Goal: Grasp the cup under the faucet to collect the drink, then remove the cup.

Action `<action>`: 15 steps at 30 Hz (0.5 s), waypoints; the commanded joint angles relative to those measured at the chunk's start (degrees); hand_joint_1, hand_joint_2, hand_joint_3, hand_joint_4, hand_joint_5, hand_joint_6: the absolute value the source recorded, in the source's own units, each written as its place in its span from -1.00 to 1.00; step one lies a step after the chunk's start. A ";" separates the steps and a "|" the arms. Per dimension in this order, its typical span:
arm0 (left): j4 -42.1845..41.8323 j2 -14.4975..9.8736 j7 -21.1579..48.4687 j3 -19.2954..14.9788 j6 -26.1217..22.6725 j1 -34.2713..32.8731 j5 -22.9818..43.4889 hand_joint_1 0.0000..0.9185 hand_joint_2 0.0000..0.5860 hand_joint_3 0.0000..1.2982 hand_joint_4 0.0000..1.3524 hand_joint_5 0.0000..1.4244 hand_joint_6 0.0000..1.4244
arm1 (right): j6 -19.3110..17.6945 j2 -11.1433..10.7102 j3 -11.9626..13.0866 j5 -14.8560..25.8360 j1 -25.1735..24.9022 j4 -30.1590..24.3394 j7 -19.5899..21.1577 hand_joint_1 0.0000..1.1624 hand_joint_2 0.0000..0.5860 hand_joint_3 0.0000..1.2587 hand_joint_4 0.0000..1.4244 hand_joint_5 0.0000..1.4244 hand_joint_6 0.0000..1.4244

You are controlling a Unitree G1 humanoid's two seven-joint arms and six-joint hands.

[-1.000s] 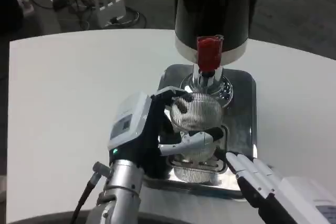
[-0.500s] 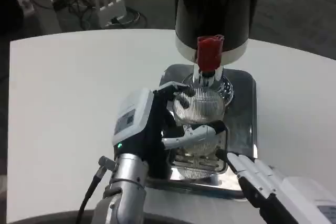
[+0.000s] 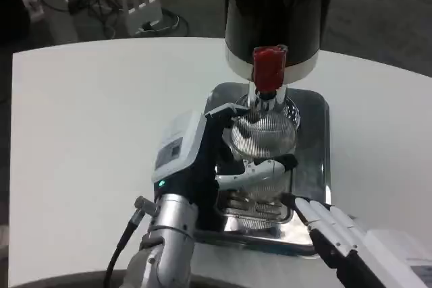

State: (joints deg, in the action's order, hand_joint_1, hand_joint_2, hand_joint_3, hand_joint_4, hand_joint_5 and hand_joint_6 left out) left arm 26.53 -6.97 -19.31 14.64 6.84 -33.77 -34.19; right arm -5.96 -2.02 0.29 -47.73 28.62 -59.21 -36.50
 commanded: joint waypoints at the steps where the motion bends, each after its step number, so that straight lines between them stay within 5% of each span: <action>1: 0.65 -0.07 -0.21 0.53 -0.21 -0.12 -0.08 0.20 -0.71 0.07 0.16 0.18 0.16 | 0.01 0.08 0.20 0.95 0.46 -0.79 0.17 -0.34 0.38 -0.96 -1.00 -1.00 -1.00; 10: -0.10 -0.23 0.75 1.01 -1.35 0.46 -0.34 0.02 -0.59 -0.07 -0.03 0.09 0.11 | -0.78 0.35 0.52 1.61 1.24 -0.79 0.59 -0.34 0.38 -0.96 -1.00 -1.00 -1.00; 15: -0.42 -0.59 2.05 1.27 -1.85 0.70 0.02 -0.41 -0.45 -0.42 -0.48 -0.35 -0.24 | -0.75 0.32 0.56 1.82 1.14 -0.79 0.51 -0.34 0.38 -0.96 -1.00 -1.00 -1.00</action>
State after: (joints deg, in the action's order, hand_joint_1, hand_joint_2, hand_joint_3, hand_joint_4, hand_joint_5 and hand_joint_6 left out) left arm 26.22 -7.10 -18.81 15.28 5.88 -33.76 -34.23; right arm -6.08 -1.81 0.76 -46.67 29.40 -59.21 -36.48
